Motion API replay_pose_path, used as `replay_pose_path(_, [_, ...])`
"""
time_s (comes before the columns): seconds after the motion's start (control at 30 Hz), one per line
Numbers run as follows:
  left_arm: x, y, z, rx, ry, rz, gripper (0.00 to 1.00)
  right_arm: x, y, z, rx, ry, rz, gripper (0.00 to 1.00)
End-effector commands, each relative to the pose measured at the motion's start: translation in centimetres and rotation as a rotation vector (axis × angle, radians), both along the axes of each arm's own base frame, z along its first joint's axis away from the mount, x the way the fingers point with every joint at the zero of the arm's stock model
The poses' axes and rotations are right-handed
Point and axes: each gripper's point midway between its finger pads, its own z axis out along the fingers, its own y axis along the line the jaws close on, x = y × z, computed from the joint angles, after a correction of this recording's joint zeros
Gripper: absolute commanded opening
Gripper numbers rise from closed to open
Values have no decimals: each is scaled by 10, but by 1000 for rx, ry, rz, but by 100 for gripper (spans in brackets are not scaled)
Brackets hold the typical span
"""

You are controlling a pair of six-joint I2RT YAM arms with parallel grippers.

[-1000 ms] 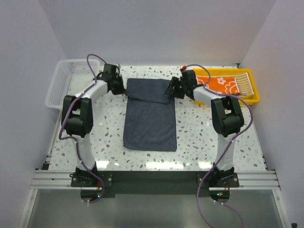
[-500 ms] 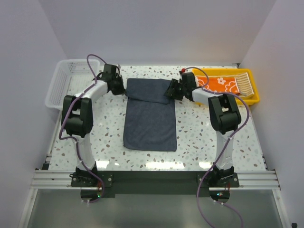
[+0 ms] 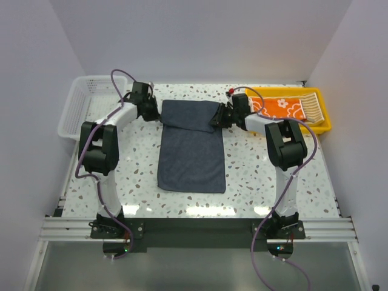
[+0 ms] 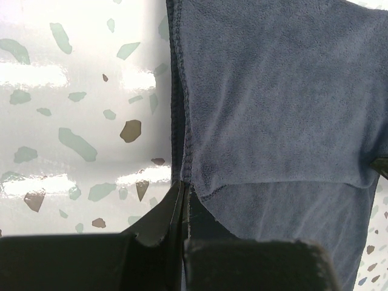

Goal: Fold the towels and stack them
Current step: Fold the towel

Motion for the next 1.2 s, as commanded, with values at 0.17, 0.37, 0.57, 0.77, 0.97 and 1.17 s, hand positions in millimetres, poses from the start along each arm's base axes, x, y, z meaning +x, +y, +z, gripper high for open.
replay_pose_path(0.17, [-1,0,3,7,-10,-29,0,-5,7,28,37,-74,86,30])
replay_pose_path(0.37, [-2,1,3,13,-7,-29,0,-15,-1,17,12,-63,126,24])
replay_pose_path(0.57, [-1,1,4,17,-8,-33,0,-15,-6,19,12,-67,147,11])
replay_pose_path(0.77, [5,5,19,24,-27,-23,0,-4,-20,43,2,-75,124,1])
replay_pose_path(0.97, [11,10,41,31,-52,-4,0,-3,-36,68,-33,-26,82,0])
replay_pose_path(1.17, [4,7,61,8,-61,-19,0,-18,-42,88,-48,35,64,0])
